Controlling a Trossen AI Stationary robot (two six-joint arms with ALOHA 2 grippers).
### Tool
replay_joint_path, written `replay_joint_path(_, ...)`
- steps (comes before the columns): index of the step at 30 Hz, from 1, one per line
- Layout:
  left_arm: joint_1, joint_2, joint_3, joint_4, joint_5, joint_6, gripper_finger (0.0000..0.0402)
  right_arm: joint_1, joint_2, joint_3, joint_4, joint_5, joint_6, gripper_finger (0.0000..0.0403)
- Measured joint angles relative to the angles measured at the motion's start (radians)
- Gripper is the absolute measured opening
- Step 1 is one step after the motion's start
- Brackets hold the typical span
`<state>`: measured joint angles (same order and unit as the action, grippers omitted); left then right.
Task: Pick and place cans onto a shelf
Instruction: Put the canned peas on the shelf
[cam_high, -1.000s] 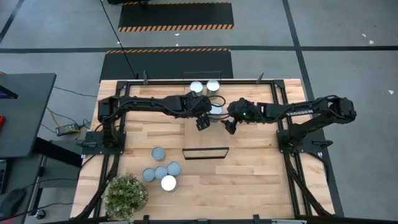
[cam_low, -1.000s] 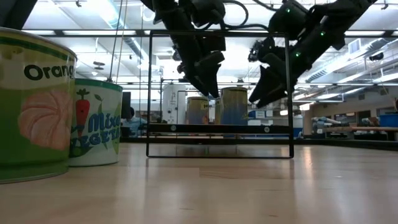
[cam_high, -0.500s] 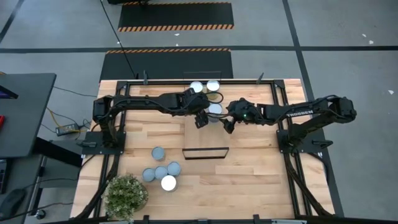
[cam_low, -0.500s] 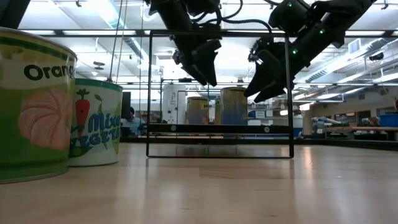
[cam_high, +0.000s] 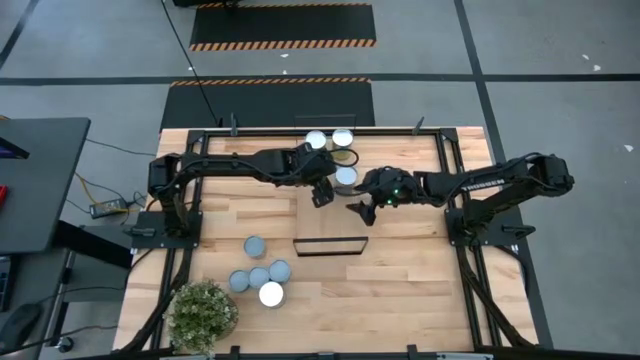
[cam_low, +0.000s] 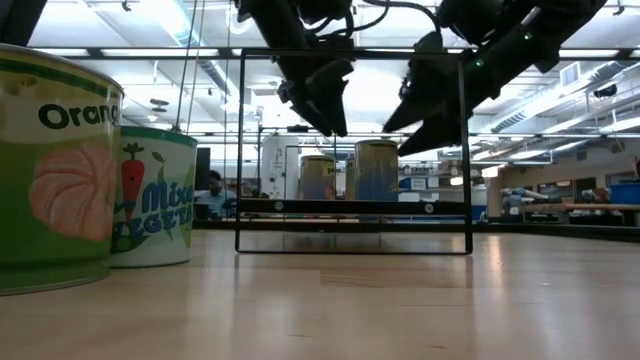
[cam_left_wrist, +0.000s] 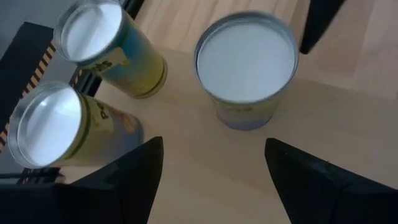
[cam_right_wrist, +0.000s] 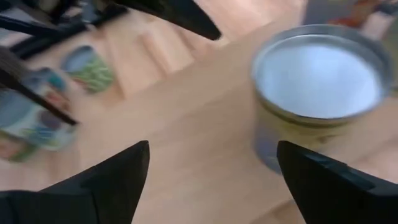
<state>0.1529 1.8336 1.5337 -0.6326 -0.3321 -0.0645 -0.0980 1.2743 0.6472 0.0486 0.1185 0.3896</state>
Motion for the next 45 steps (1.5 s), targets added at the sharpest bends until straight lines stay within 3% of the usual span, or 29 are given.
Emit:
replay_joint_path(6,0.002,-0.028,0.000,-0.024,0.000,0.013,0.0286,-0.010,0.000,0.000,0.038,-0.117,0.012,0.0351)
replay_joint_path(15,0.027,-0.071,0.001,-0.028,-0.008,0.035,0.0286,-0.028,0.000,0.011,0.053,-0.118,0.008,0.0350)
replay_joint_path(27,0.066,-0.080,0.000,-0.075,-0.008,0.035,0.0286,-0.002,0.137,0.347,-0.289,-0.153,-0.229,0.0350)
replay_joint_path(34,0.082,-0.083,0.000,-0.184,-0.008,0.034,0.0286,-0.004,0.225,0.374,-0.324,-0.172,-0.252,0.0350)
replay_joint_path(45,0.079,-0.083,0.000,-0.179,-0.008,0.032,0.0286,-0.049,0.247,0.376,-0.391,-0.127,-0.278,0.0350)
